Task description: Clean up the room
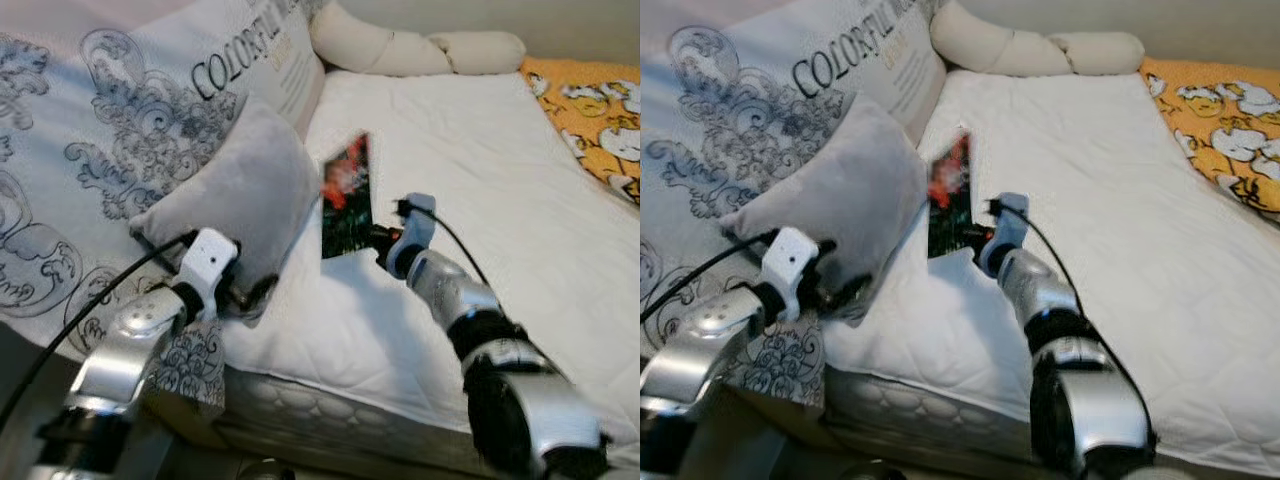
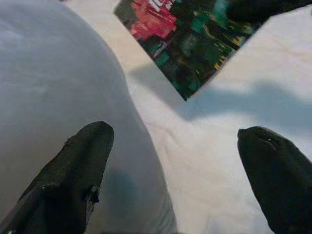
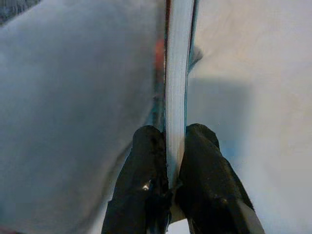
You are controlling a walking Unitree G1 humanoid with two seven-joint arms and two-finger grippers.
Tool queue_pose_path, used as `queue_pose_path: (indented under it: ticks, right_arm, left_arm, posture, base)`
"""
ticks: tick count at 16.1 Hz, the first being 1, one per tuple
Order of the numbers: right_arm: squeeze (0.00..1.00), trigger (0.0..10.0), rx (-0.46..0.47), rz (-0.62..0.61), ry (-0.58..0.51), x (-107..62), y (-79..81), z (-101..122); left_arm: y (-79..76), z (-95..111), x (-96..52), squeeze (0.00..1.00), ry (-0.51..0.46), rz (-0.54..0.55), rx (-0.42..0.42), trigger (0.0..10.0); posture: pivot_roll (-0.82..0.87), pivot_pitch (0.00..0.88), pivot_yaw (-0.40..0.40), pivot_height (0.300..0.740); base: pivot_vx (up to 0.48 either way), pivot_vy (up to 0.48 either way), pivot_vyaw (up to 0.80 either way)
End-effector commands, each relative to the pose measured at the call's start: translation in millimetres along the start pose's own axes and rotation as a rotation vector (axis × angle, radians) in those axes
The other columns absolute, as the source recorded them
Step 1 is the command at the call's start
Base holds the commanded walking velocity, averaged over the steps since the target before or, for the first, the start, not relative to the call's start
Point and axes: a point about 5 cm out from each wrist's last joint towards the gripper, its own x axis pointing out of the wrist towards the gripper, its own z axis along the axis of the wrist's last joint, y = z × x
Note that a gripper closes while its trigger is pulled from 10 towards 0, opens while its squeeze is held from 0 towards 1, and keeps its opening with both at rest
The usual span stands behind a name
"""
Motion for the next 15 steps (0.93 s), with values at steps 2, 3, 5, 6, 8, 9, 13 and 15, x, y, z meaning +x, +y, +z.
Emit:
queue_pose_path:
  ticks: [2, 3, 5, 6, 8, 9, 13, 15]
  right_arm:
    - [0.0, 10.0, 0.12, 0.01, -0.014, 2.4, 1.1, 8]
    - [0.0, 10.0, 0.167, -0.003, 0.012, 1.7, -2.3, 2]
    - [0.0, 10.0, 0.272, -0.061, 0.146, -5.2, -16.0, -34]
    - [0.0, 10.0, 0.265, -0.076, 0.162, -6.7, -18.7, -39]
    - [0.0, 10.0, 0.189, -0.144, 0.223, -15.4, -33.0, -59]
    - [0.06, 10.0, 0.17, -0.18, 0.247, -20.3, -41.0, -65]
    - [1.0, 10.0, 0.148, -0.28, 0.179, -24.9, -56.8, -52]
    - [1.0, 10.0, 0.143, -0.281, 0.17, -25.6, -58.6, -50]
  left_arm:
    - [1.1, 0, -9.7, 0.0, 0.026, -0.042, 0.007, 10.0]
    - [1.2, 1, -15.9, 0.0, 0.034, -0.067, 0.01, 10.0]
    - [-5.6, 4, -29.6, 0.0, 0.077, -0.204, 0.017, 10.0]
    - [-7.2, 4, -32.2, 0.0, 0.083, -0.226, 0.024, 10.0]
    - [-13.1, 5, -42.1, 0.0, 0.111, -0.317, 0.034, 10.0]
    - [-14.4, 7, -47.5, 0.0, 0.134, -0.355, 0.039, 10.0]
    - [-17.7, 10, -45.2, 0.0, 0.144, -0.382, 0.049, 10.0]
    - [-20.0, 9, -43.8, 0.0, 0.145, -0.388, 0.046, 10.0]
  posture:
    - [0.13, 0.0, 0.054, 0.74]
    - [0.17, 0.0, 0.051, 0.74]
    - [0.23, 0.001, 0.052, 0.74]
    - [0.24, 0.015, 0.053, 0.74]
    - [0.29, 0.05, 0.051, 0.74]
    - [0.3, 0.066, 0.051, 0.74]
    - [0.28, 0.063, 0.06, 0.74]
    - [0.28, 0.057, 0.059, 0.74]
  base:
    - [0.0, 0.0, 0.0]
    - [0.0, 0.0, 0.0]
    - [0.0, 0.0, 0.0]
    - [0.0, 0.0, 0.0]
    - [0.0, 0.0, 0.0]
    - [0.0, 0.0, 0.0]
    - [0.0, 0.0, 0.0]
    - [0.0, 0.0, 0.0]
